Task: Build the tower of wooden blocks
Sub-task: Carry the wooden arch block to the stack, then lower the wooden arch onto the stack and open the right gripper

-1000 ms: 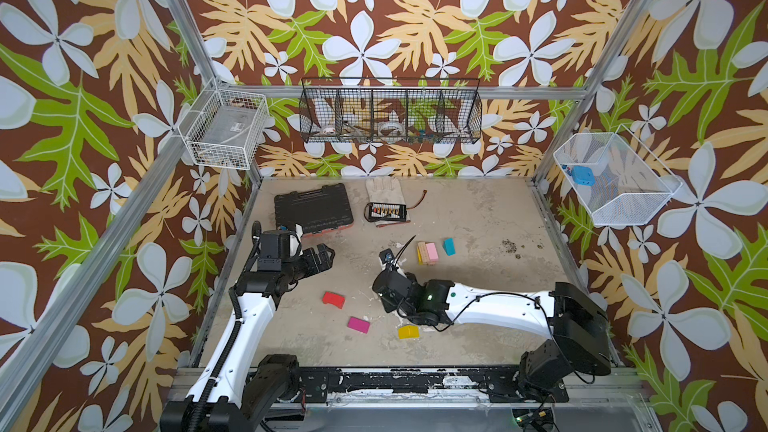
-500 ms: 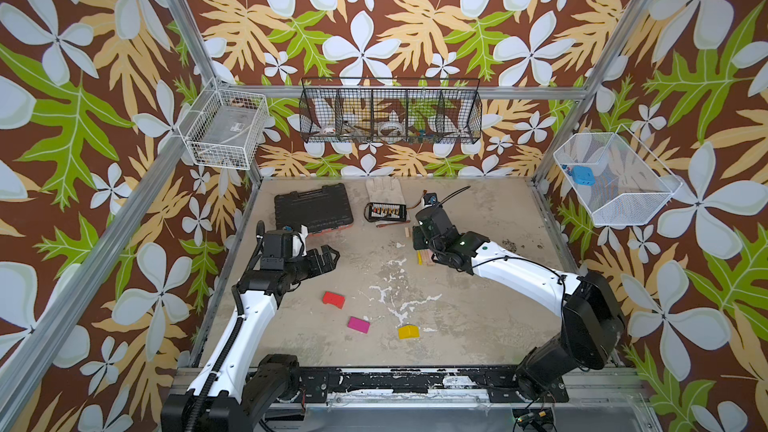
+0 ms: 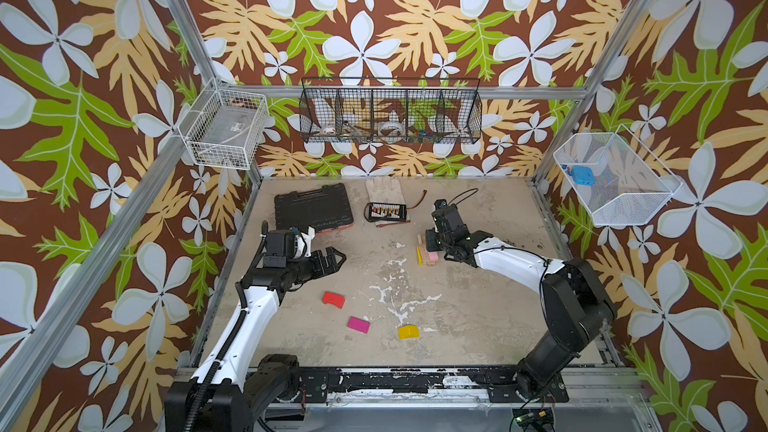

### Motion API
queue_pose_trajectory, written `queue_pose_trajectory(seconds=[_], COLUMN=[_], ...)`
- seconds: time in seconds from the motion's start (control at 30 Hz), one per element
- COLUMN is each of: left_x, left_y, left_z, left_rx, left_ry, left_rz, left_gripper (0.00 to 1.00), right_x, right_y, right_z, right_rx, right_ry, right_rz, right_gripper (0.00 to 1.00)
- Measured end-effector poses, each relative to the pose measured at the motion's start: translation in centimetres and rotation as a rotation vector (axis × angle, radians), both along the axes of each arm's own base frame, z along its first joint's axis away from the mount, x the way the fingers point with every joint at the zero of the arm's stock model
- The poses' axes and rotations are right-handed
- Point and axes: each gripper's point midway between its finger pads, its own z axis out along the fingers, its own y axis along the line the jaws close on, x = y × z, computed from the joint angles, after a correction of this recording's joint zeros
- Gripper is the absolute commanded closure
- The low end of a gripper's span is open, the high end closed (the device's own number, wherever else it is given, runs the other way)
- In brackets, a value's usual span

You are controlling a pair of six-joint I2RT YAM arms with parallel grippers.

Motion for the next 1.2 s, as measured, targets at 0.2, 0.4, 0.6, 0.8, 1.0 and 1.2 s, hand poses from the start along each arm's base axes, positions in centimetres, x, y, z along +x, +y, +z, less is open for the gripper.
queue_pose_trajectory(seconds=[0.2, 0.4, 0.6, 0.8, 1.0, 1.2], left_x=[0.1, 0.1, 0.1, 0.1, 0.2, 0.1], left_y=[0.0, 0.0, 0.0, 0.0, 0.0, 0.0], left_z=[0.1, 0.2, -0.1, -0.1, -0.1, -0.2], left_rx=[-0.002, 0.001, 0.001, 0.001, 0.002, 0.002], left_ry=[-0.008, -0.012, 0.0, 0.001, 0.001, 0.002], left_rz=[-0.002, 0.001, 0.0, 0.001, 0.001, 0.001], left_gripper=[0.0, 0.0, 0.0, 0.0, 0.0, 0.0], right_x=[0.0, -0.9, -1.6, -1.8, -1.3, -0.7], right_y=[0.8, 0.4, 0.0, -0.2, 0.1, 0.4], right_z=[-1.1, -1.6, -1.1, -1.4, -1.9, -2.2], right_rx=[0.016, 0.01, 0.017, 0.011, -0.001, -0.007], right_ry=[0.033, 0.048, 0.041, 0.054, 0.07, 0.076], right_rz=[0.032, 0.035, 0.033, 0.03, 0.029, 0.027], right_gripper=[1.0, 1.0, 1.0, 1.0, 1.0, 1.0])
